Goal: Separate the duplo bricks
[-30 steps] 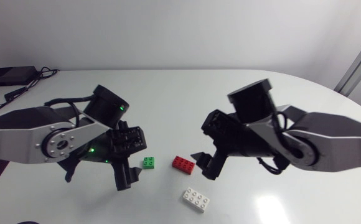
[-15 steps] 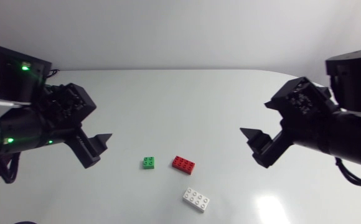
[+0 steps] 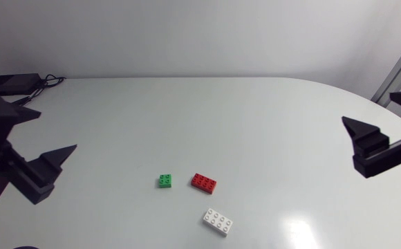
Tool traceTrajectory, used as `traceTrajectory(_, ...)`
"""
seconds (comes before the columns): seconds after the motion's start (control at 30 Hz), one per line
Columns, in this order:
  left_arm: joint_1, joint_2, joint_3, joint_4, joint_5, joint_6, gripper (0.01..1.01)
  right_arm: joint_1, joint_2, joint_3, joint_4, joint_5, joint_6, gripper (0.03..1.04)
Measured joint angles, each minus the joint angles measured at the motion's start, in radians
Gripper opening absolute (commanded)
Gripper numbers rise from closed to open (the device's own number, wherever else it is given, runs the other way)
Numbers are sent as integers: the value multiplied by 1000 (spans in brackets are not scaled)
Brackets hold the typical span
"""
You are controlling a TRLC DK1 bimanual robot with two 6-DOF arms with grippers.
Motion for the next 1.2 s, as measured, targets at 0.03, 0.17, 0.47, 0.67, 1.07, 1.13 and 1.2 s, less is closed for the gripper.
traceTrajectory(0.03,6,-20,0,-8,-7,-5,987,-10,-17,0,-7,3,0,997)
traceTrajectory(0.17,29,-100,0,-21,-63,-32,987,-53,-66,-10,-16,14,3,995)
traceTrajectory(0.47,126,-300,-111,-20,-85,-61,987,-158,-225,-127,13,-34,14,997)
traceTrajectory(0.67,206,-381,-190,21,-85,-62,987,-196,-372,-200,68,-55,-37,997)
traceTrajectory(1.07,278,-470,-332,203,-33,-62,987,-294,-506,-358,134,-58,-103,995)
traceTrajectory(1.13,299,-470,-346,221,-26,-61,987,-311,-507,-367,150,-60,-106,995)
traceTrajectory(1.2,314,-470,-362,229,-17,-60,987,-320,-507,-377,152,-74,-107,995)
